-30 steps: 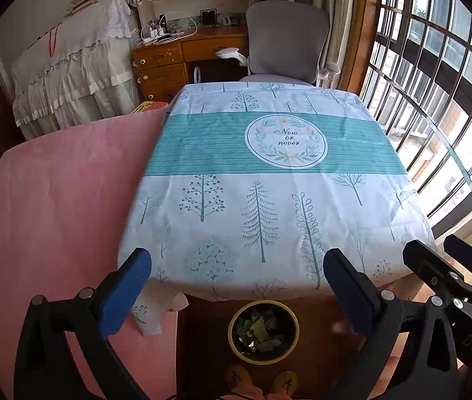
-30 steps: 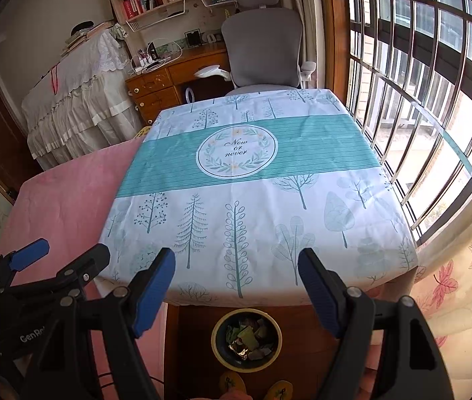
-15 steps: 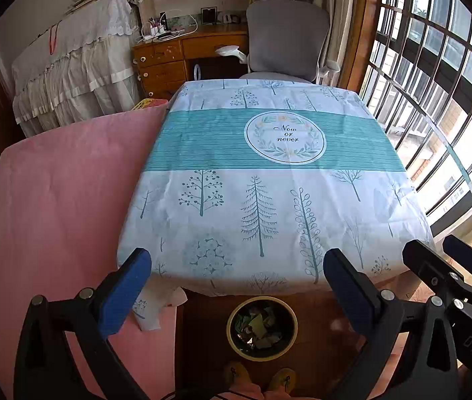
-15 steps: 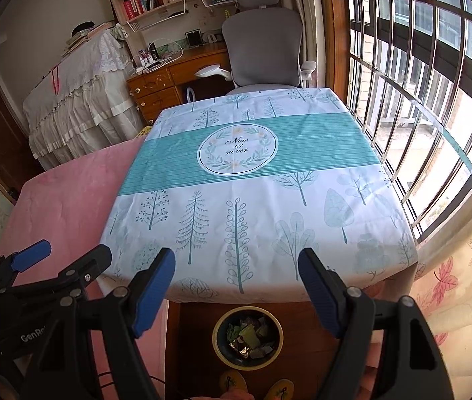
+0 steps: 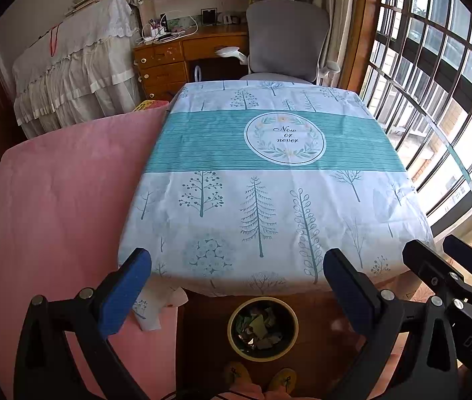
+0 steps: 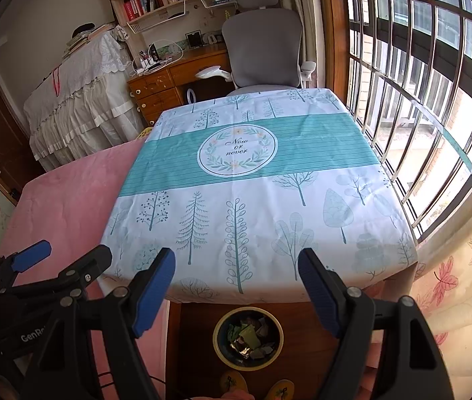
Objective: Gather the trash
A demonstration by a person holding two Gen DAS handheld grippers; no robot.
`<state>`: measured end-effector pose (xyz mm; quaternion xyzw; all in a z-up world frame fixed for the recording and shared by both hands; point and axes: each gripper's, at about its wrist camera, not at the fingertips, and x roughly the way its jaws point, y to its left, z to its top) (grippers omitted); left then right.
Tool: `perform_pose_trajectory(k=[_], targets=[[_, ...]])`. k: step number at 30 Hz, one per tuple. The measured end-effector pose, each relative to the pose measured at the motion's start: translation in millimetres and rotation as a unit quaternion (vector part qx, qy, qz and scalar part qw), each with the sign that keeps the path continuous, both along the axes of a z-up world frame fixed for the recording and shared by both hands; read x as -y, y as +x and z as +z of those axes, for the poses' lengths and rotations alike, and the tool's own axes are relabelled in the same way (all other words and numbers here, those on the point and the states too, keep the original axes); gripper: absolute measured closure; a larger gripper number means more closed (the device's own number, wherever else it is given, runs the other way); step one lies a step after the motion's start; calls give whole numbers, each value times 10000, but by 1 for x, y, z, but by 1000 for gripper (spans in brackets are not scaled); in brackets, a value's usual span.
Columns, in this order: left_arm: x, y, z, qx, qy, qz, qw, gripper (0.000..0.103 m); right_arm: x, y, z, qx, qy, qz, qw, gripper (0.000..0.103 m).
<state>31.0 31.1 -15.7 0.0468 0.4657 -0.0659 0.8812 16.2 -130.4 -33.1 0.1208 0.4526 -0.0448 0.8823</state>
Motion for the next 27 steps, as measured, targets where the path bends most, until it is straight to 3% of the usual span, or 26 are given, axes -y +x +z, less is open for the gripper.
perform_pose_trajectory(k=[27], targets=[[-3,1,1,-34,32,35,10000,1,0,-1,-1,7,3,-15,10000,26]])
